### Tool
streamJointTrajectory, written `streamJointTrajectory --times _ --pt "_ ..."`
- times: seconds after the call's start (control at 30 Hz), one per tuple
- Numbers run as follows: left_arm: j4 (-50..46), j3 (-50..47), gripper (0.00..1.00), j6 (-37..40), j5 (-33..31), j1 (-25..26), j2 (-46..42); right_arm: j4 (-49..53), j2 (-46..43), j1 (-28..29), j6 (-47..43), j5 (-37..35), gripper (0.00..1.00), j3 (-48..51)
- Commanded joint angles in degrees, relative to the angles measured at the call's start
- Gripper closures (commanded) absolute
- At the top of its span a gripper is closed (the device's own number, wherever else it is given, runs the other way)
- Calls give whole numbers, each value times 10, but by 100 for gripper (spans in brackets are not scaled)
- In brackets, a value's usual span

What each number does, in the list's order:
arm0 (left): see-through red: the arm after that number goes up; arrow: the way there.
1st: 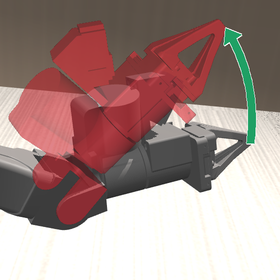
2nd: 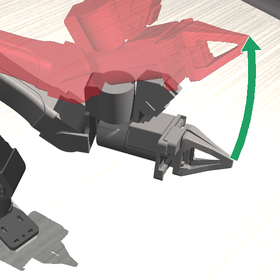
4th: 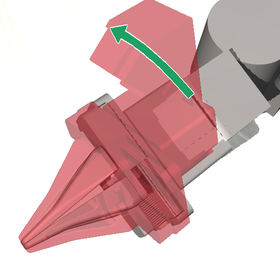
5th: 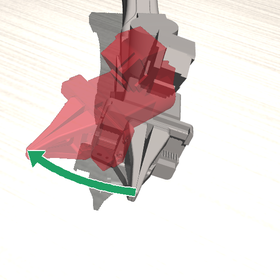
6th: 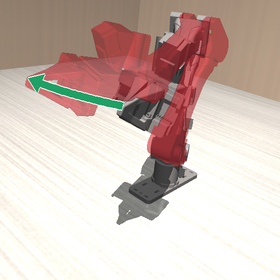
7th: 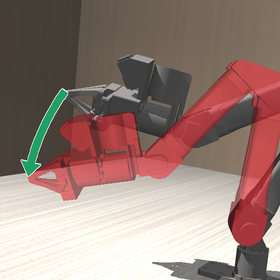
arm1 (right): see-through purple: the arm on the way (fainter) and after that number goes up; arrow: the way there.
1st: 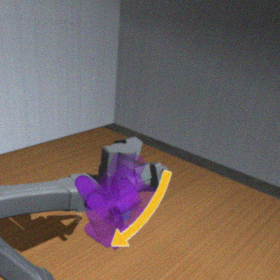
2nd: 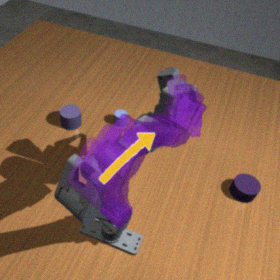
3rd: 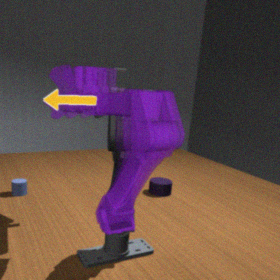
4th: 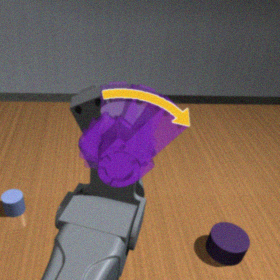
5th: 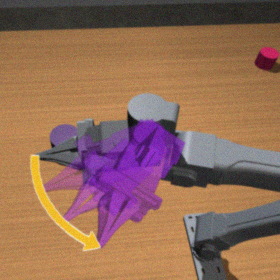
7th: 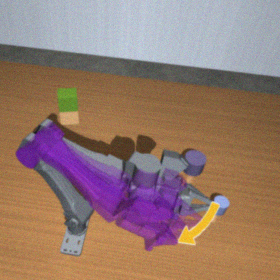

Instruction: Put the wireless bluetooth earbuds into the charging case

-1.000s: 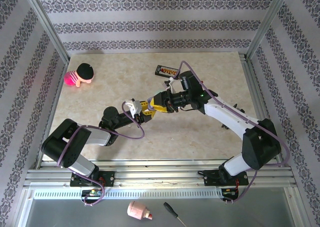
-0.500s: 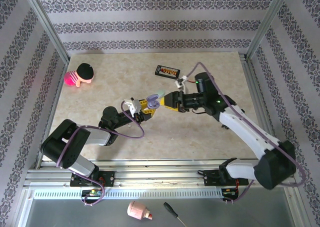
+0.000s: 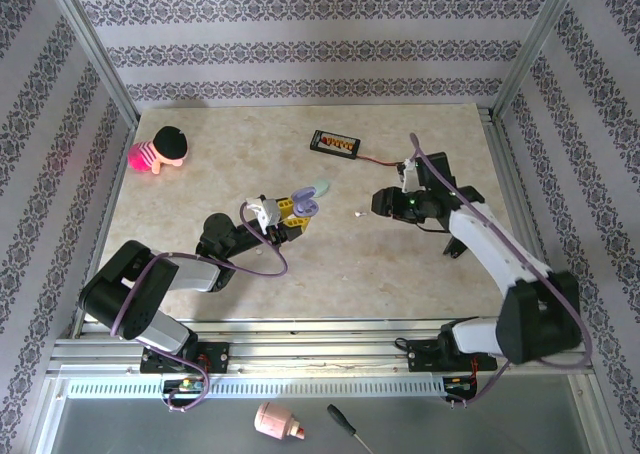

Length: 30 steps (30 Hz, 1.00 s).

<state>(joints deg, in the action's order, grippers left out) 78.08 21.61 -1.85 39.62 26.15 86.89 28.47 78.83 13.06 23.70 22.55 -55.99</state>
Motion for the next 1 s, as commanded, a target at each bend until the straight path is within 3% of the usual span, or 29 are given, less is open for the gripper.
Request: streamJointTrajectory --times 0.0,0.3,0.43,0.67,0.97 --pt "37 -5 69 4 9 -3 -4 -19 78 -10 -46 -64 54 -47" --pt "37 -9 69 3 2 -3 1 -34 288 -14 -56 -93 75 -173" --pt "37 0 69 0 11 -3 11 -34 341 -14 -54 -92 77 -213" --pt "37 3 69 -3 16 -3 11 -34 368 -14 -59 -88 78 -223" --pt "37 0 69 -6 18 -3 8 -35 337 -8 -58 -41 79 -191"
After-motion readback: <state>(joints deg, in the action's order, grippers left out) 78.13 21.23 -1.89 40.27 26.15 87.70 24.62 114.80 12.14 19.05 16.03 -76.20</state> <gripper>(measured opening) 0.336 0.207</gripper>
